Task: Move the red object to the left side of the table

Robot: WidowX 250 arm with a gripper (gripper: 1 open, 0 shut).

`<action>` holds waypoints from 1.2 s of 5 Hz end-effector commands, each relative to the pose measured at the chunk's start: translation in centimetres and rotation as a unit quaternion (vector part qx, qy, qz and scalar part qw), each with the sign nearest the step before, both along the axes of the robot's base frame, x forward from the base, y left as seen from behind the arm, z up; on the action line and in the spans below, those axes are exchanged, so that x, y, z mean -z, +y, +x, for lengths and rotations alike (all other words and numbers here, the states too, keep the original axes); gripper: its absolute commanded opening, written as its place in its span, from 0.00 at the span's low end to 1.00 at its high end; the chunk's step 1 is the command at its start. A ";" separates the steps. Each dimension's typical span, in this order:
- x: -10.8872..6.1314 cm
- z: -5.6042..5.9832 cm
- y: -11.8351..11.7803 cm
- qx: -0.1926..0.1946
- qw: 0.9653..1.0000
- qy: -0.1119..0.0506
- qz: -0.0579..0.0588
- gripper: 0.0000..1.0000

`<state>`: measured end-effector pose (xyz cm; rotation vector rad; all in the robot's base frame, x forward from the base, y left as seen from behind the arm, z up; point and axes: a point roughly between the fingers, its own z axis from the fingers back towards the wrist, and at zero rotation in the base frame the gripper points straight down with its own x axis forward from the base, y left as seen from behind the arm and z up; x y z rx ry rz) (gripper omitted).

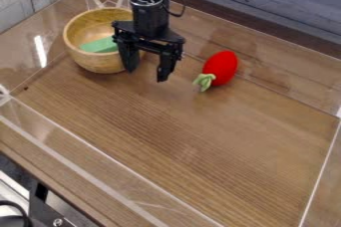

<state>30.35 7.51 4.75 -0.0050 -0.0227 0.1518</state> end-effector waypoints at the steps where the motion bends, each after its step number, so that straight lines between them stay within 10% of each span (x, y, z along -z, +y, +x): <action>1: -2.2 0.6 -0.3 0.009 0.999 -0.035 0.011 1.00; 6: -2.2 6.2 -7.9 0.135 0.989 -0.067 -0.011 1.00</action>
